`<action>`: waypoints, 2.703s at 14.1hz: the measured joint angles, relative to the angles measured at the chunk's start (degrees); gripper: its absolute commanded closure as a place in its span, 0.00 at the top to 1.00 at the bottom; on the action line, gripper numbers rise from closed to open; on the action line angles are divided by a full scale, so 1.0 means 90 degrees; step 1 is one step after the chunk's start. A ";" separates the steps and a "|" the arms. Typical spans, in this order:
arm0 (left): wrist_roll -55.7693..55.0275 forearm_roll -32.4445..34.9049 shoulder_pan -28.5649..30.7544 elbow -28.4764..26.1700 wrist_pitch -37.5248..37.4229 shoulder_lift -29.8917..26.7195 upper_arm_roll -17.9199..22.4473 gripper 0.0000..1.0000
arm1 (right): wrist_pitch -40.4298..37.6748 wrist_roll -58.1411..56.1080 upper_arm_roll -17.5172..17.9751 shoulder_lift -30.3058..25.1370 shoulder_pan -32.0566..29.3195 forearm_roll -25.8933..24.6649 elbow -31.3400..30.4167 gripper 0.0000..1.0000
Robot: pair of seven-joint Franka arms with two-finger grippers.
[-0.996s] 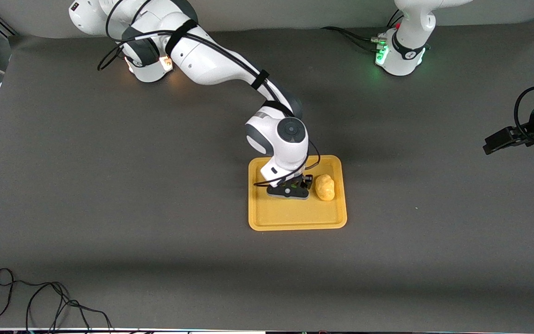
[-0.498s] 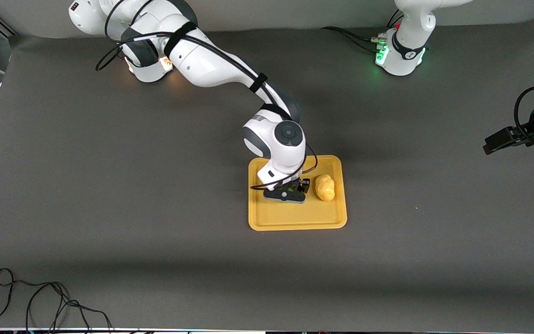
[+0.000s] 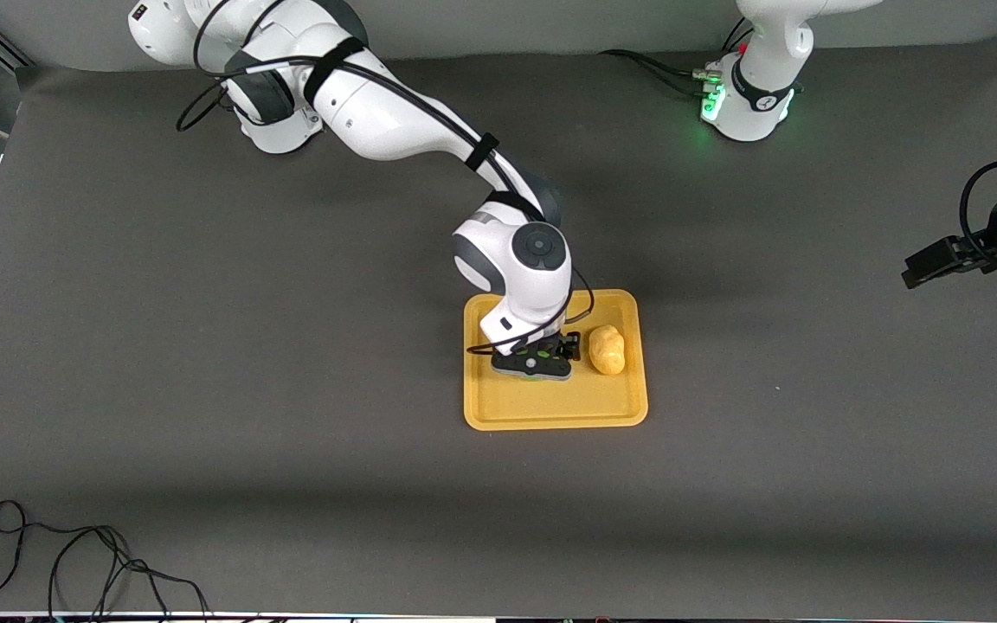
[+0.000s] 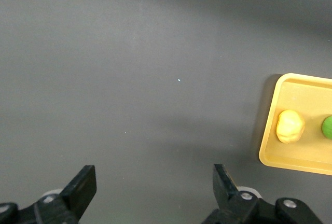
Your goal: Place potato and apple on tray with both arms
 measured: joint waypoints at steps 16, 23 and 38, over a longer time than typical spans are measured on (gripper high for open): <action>0.0002 -0.0002 0.0000 -0.0009 0.0034 0.0000 -0.0003 1.00 | -0.2945 -0.5323 -0.0055 -0.5352 -0.3527 0.0209 -0.3166 1.00; 0.0003 -0.0003 -0.0002 -0.0009 0.0037 0.0000 -0.0008 1.00 | -0.2710 -0.6772 -0.0036 -0.6226 -0.5139 0.0336 -0.4270 1.00; 0.0005 -0.0004 -0.0002 -0.0009 0.0037 0.0000 -0.0010 1.00 | -0.3471 -0.6831 -0.0055 -0.6383 -0.5197 0.0358 -0.4231 1.00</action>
